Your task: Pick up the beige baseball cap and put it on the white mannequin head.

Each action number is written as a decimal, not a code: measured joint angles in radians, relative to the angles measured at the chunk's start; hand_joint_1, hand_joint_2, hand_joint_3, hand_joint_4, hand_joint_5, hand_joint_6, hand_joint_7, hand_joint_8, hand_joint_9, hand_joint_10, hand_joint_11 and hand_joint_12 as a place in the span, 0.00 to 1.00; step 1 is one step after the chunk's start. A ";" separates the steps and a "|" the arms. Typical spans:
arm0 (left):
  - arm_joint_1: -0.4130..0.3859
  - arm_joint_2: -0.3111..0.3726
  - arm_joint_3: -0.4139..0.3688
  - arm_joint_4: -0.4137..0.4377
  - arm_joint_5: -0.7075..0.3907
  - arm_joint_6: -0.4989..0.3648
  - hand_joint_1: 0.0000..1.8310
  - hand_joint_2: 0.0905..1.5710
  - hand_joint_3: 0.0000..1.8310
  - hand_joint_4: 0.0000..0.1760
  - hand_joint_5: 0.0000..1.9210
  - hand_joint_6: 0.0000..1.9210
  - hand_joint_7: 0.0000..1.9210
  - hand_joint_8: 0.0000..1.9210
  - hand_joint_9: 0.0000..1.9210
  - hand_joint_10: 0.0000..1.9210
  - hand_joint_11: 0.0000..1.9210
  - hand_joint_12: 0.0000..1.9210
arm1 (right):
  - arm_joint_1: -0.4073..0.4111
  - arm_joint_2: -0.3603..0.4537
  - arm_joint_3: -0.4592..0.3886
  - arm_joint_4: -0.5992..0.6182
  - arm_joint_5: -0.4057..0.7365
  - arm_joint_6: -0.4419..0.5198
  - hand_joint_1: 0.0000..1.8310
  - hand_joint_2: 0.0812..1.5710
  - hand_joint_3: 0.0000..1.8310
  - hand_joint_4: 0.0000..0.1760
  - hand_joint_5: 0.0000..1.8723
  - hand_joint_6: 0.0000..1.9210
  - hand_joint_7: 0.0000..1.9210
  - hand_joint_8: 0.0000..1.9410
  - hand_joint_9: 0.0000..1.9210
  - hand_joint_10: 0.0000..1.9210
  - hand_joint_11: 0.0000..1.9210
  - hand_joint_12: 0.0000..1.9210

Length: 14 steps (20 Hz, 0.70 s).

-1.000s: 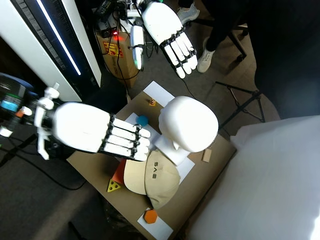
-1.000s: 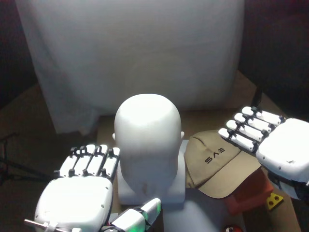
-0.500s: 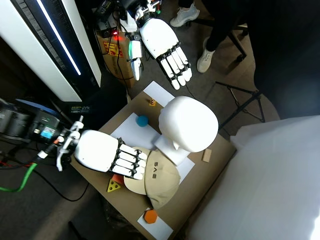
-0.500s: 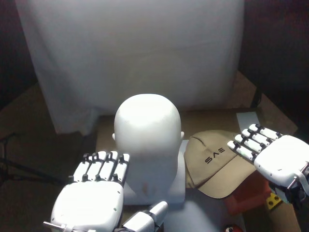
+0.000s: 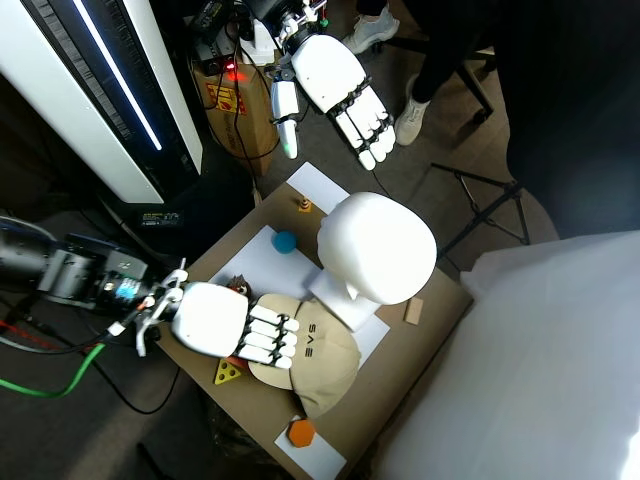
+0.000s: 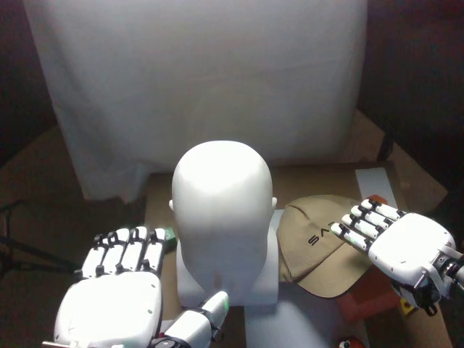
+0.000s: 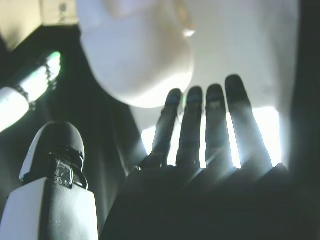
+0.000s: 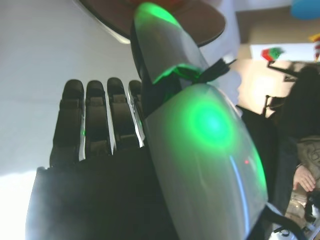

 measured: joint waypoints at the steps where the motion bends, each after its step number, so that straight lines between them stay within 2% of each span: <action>1: 0.005 0.000 0.000 0.000 -0.012 -0.021 0.00 0.67 0.00 0.00 0.03 0.00 0.03 0.00 0.01 0.00 0.00 0.20 | 0.000 -0.016 0.030 -0.014 -0.011 0.002 0.68 0.72 0.02 0.00 0.00 0.00 0.01 0.00 0.00 0.00 0.01 0.01; 4: 0.018 0.000 -0.003 0.001 -0.021 -0.043 0.00 0.67 0.00 0.00 0.03 0.00 0.03 0.00 0.01 0.00 0.00 0.19 | 0.005 -0.050 0.097 -0.050 -0.036 0.050 0.68 0.72 0.02 0.00 0.00 0.00 0.02 0.00 0.00 0.00 0.01 0.02; 9: 0.026 0.000 -0.014 0.007 -0.039 -0.054 0.00 0.67 0.00 0.00 0.03 0.00 0.03 0.00 0.01 0.00 0.00 0.19 | 0.033 -0.116 0.189 -0.057 -0.082 0.074 0.69 0.73 0.01 0.00 0.00 0.00 0.02 0.00 0.00 0.00 0.00 0.05; 14: 0.030 0.000 -0.014 0.012 -0.047 -0.088 0.00 0.68 0.00 0.00 0.04 0.00 0.03 0.00 0.02 0.00 0.00 0.19 | 0.054 -0.150 0.226 -0.055 -0.122 0.085 0.69 0.73 0.01 0.00 0.02 0.00 0.03 0.00 0.00 0.00 0.00 0.06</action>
